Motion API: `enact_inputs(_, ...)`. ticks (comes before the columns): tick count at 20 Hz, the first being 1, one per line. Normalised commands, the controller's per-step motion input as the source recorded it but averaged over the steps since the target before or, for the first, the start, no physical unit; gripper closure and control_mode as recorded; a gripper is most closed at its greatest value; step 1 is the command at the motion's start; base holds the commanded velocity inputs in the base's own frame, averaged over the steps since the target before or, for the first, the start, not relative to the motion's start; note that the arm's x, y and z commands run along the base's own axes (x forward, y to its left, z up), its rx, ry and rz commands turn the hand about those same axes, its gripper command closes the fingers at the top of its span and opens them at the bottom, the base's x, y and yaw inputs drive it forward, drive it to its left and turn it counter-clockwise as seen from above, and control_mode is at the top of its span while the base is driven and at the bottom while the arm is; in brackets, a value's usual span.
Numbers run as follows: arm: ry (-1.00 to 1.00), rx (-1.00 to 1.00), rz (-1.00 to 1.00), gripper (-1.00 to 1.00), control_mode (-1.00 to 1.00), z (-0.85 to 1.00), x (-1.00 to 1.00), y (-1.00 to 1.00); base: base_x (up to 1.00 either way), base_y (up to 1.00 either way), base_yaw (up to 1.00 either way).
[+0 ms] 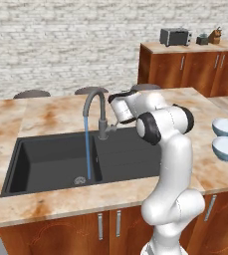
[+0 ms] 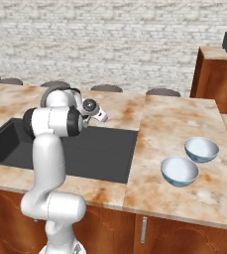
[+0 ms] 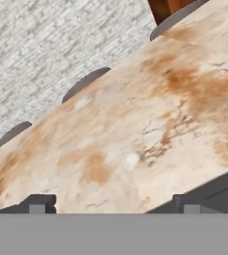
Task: Rinse each bowl for a few seconds and place them down in the sink or on the counter.
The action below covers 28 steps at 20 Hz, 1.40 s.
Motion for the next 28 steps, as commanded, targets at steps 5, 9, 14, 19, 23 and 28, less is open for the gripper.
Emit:
enact_inputs(5,0.05,0.05,0.0,-1.0,-1.0,0.38,-0.11,-0.26,0.0,0.0,0.0)
enact_inputs(9,0.03,0.03,0.0,-1.0,-1.0,0.33,-0.33,-0.28,0.0,0.0,0.0)
enact_inputs(14,0.01,0.01,0.0,-1.0,-1.0,0.31,-0.44,-0.25,0.0,0.0,0.0)
enact_inputs(19,0.01,0.0,0.0,-1.0,-1.0,0.29,-0.45,-0.29,0.0,0.0,0.0)
enact_inputs(23,0.02,0.0,0.0,-1.0,-1.0,0.31,-0.44,-0.32,0.0,0.0,0.0)
enact_inputs(28,0.06,0.0,-0.01,-1.0,-1.0,0.35,-0.3,-0.28,0.0,0.0,0.0)
